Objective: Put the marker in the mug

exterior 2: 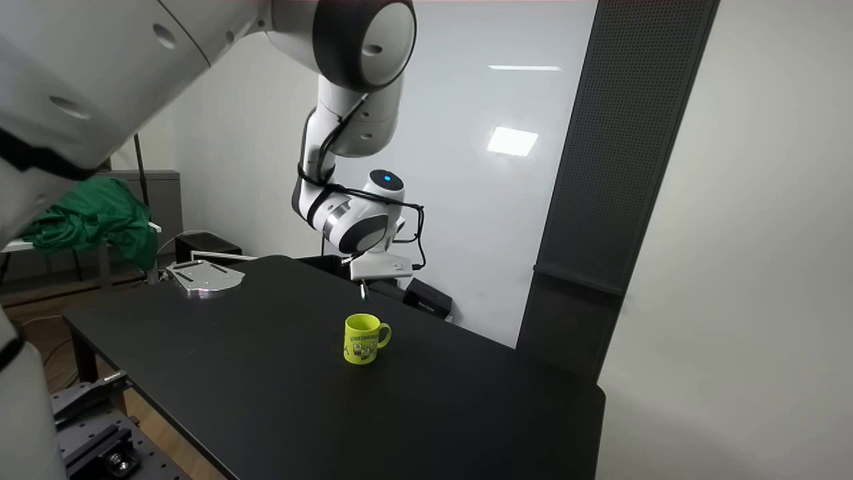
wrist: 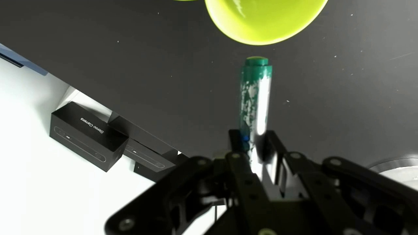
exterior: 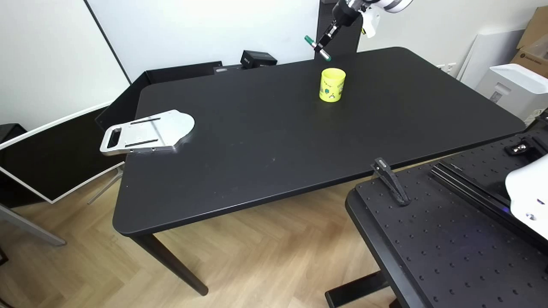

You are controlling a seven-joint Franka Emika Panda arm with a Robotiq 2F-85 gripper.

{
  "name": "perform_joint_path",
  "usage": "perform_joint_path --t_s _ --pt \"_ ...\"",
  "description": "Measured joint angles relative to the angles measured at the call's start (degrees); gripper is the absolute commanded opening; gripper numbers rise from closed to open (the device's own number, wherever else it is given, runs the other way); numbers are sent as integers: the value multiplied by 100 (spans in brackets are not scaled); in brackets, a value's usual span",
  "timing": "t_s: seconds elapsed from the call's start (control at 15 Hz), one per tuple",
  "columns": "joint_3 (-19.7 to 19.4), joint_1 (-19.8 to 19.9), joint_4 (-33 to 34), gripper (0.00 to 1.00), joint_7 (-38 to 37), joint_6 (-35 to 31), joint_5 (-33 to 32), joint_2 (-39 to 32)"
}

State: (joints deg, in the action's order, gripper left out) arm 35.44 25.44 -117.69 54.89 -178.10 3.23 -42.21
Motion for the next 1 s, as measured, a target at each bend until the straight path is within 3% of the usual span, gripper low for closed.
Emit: perform_joint_path --t_s 1.0 --pt "181 381 -41 5 -289 -129 -536 -446"
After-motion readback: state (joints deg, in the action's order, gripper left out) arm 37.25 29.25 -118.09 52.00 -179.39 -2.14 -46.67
